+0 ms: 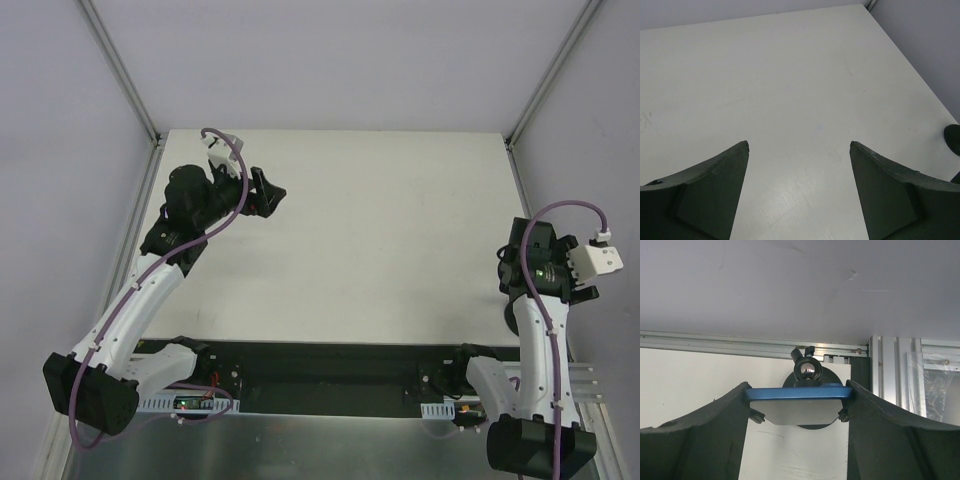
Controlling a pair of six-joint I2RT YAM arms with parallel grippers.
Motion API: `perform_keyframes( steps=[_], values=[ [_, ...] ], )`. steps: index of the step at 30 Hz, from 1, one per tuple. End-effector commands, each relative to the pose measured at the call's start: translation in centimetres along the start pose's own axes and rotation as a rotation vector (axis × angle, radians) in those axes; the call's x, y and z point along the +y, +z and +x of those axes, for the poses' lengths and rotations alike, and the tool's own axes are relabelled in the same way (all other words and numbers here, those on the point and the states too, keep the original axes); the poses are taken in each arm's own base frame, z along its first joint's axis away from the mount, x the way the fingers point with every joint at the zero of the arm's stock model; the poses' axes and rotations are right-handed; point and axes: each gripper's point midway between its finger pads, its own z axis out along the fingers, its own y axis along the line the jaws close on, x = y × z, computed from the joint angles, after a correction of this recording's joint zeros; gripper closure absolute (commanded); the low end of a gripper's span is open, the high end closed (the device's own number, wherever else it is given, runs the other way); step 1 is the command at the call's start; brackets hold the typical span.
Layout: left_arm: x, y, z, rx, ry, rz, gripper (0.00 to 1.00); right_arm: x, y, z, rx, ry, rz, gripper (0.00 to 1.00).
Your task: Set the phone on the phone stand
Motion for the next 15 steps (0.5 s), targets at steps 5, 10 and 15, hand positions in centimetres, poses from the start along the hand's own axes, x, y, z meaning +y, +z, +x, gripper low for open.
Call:
perform_keyframes(
  steps=[5,10,15],
  values=[
    [-0.4,0.3,-0.7,-0.029,-0.001,0.033,0.2,1.4,0.5,-1.9,-0.087,0.15,-0.011,0.99],
    [-0.3,0.6,-0.5,-0.019,-0.006,0.033,0.2,1.6,0.8,-1.3,-0.083,0.157,-0.014,0.99],
    [-0.2,0.7,-0.3,-0.014,-0.008,0.033,0.2,3.1,0.5,-0.9,-0.045,0.098,-0.098,0.18]
  ],
)
